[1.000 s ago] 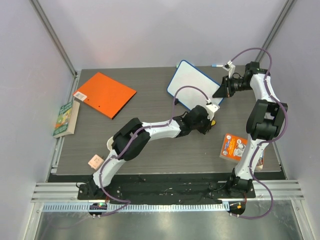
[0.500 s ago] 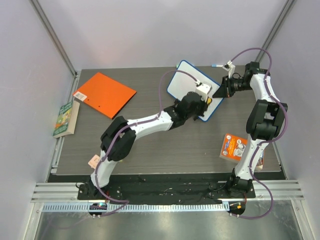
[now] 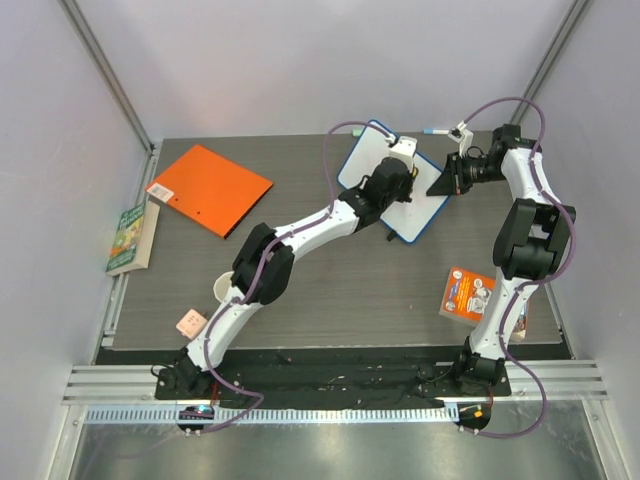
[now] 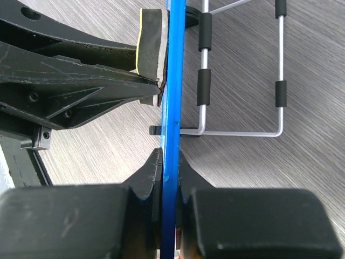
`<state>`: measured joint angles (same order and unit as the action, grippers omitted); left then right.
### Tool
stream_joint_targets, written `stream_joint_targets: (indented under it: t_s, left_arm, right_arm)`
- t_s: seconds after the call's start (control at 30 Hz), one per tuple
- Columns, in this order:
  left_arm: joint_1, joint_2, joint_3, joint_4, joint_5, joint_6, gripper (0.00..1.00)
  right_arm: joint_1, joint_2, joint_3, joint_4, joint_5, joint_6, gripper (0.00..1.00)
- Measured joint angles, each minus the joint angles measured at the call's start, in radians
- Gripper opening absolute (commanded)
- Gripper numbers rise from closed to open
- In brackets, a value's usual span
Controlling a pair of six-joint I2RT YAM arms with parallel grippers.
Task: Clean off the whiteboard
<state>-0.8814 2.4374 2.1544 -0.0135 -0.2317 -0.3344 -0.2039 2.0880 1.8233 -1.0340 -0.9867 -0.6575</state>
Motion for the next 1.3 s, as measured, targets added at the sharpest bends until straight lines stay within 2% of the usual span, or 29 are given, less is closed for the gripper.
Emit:
stream_joint_targets:
  t_s: [0.33,0.7,1.3]
  left_arm:
    - [-0.008,-0.014,-0.064,0.059,0.01,0.005,0.0]
    - [-0.086,-0.022,-0.116,0.061,-0.04,0.033,0.0]
    - [-0.103,-0.019,-0.163,0.137,-0.089,0.019,0.0]
  right_arm:
    - [0.0,0.0,0.0,0.0,0.002,0.005,0.01]
    - [-0.005,0.0,0.0,-0.003,0.005,0.004,0.01]
    - [-0.009,0.0,0.0,-0.011,0.005,-0.002,0.01]
